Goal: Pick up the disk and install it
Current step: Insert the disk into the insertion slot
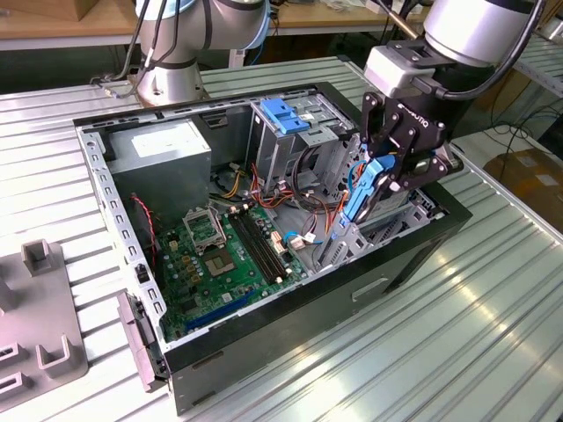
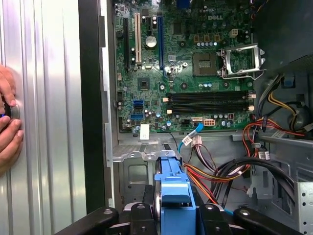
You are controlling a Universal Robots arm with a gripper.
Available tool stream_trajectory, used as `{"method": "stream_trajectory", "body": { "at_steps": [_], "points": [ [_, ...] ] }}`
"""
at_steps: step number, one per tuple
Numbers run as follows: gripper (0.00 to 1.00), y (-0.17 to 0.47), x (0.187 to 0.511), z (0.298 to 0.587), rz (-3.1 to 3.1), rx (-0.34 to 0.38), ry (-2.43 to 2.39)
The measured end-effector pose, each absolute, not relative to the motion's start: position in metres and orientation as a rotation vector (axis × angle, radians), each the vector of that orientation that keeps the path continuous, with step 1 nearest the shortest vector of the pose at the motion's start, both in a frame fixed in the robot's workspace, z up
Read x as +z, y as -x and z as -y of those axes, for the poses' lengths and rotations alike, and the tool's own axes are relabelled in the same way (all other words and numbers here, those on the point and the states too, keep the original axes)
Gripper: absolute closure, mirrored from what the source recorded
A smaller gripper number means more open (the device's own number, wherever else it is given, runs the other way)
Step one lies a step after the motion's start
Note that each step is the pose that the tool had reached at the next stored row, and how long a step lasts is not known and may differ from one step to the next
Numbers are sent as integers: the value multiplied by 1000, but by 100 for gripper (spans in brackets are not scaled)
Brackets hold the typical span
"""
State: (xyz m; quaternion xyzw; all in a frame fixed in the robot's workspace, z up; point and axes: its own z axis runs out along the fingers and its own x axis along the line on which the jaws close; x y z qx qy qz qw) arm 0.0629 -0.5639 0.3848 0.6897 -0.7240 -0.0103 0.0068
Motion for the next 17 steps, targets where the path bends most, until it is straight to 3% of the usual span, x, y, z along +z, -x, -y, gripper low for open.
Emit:
{"method": "stream_trajectory", "body": {
  "at_steps": [10, 12, 17],
  "points": [
    [63, -63, 384, 564, 2265, -33, -2158],
    [56, -63, 384, 564, 2265, -33, -2158],
    [57, -63, 385, 564, 2265, -32, -2157]
  ]
}}
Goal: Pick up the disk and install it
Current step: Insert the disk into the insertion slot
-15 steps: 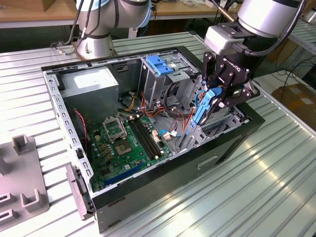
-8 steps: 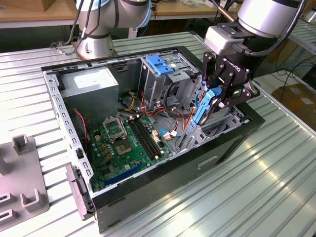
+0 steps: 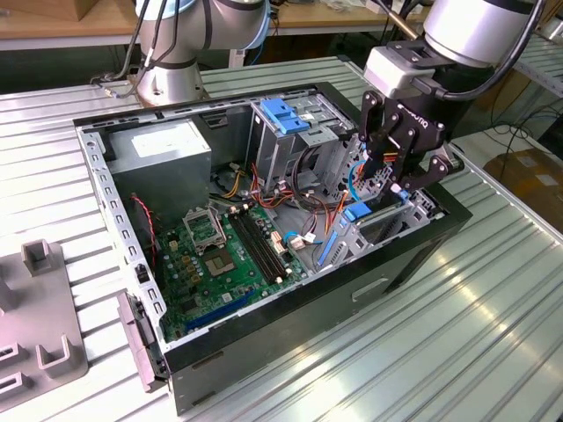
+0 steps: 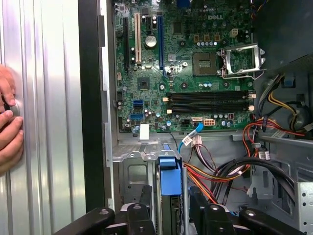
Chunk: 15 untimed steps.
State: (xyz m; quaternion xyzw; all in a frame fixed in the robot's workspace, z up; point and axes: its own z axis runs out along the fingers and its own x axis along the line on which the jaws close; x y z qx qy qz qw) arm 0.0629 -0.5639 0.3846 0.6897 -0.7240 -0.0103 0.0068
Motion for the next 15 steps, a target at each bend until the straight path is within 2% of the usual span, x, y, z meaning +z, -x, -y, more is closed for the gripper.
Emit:
{"method": "stream_trajectory", "body": {
  "at_steps": [1, 2, 3, 4, 7, 15],
  "points": [
    [64, -63, 385, 564, 2265, -32, -2157],
    [64, -64, 384, 564, 2265, -32, -2158],
    [70, -64, 384, 564, 2265, -32, -2158],
    [70, -65, 384, 564, 2265, -32, -2158],
    [88, -70, 384, 564, 2265, -32, -2157],
    [90, -79, 381, 565, 2265, -32, -2157]
  ]
}}
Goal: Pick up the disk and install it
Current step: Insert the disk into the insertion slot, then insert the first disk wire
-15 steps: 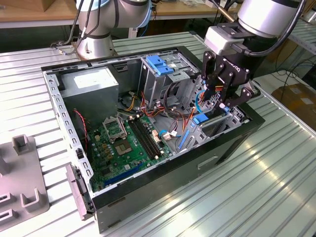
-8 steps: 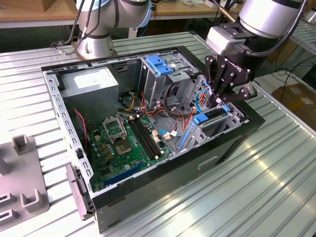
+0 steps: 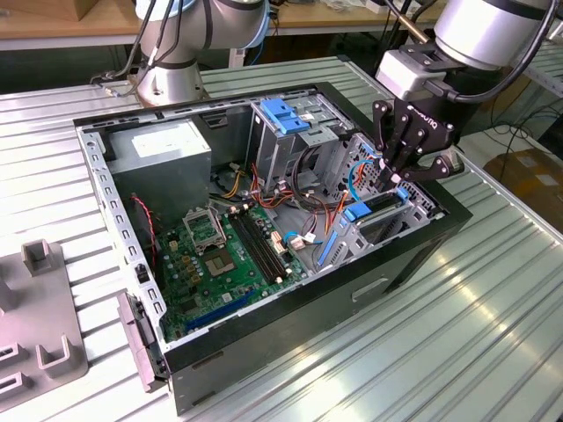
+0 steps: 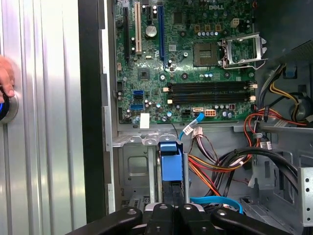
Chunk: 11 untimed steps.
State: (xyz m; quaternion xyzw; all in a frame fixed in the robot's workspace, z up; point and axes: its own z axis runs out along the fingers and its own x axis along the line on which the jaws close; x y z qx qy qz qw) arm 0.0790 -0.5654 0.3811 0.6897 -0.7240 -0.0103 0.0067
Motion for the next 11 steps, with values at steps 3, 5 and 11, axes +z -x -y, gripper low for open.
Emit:
{"method": "stream_trajectory", "body": {
  "at_steps": [3, 5, 11],
  "points": [
    [90, -79, 381, 565, 2265, -32, -2157],
    [90, -79, 381, 565, 2265, -32, -2157],
    [90, -82, 381, 565, 2265, -32, -2158]
  ]
}}
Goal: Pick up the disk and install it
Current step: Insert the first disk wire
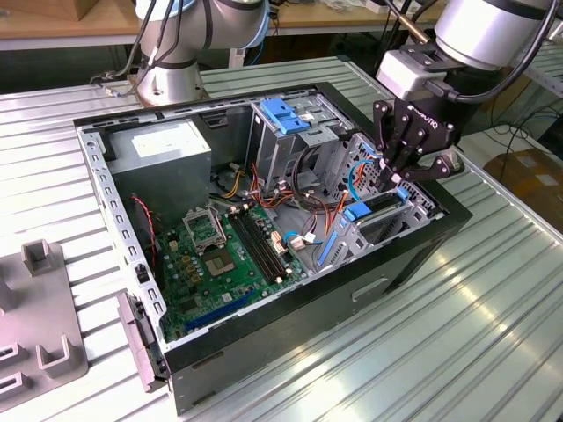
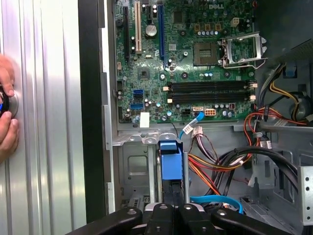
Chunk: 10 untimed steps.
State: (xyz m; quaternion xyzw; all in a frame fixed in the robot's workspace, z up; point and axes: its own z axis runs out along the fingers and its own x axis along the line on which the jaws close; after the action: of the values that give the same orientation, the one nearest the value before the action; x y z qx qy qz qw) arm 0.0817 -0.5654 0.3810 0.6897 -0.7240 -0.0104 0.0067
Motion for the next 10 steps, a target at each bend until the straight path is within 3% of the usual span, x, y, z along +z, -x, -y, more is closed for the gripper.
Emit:
{"method": "stream_trajectory", "body": {
  "at_steps": [10],
  "points": [
    [90, -112, 382, 565, 2265, -32, -2157]
  ]
}}
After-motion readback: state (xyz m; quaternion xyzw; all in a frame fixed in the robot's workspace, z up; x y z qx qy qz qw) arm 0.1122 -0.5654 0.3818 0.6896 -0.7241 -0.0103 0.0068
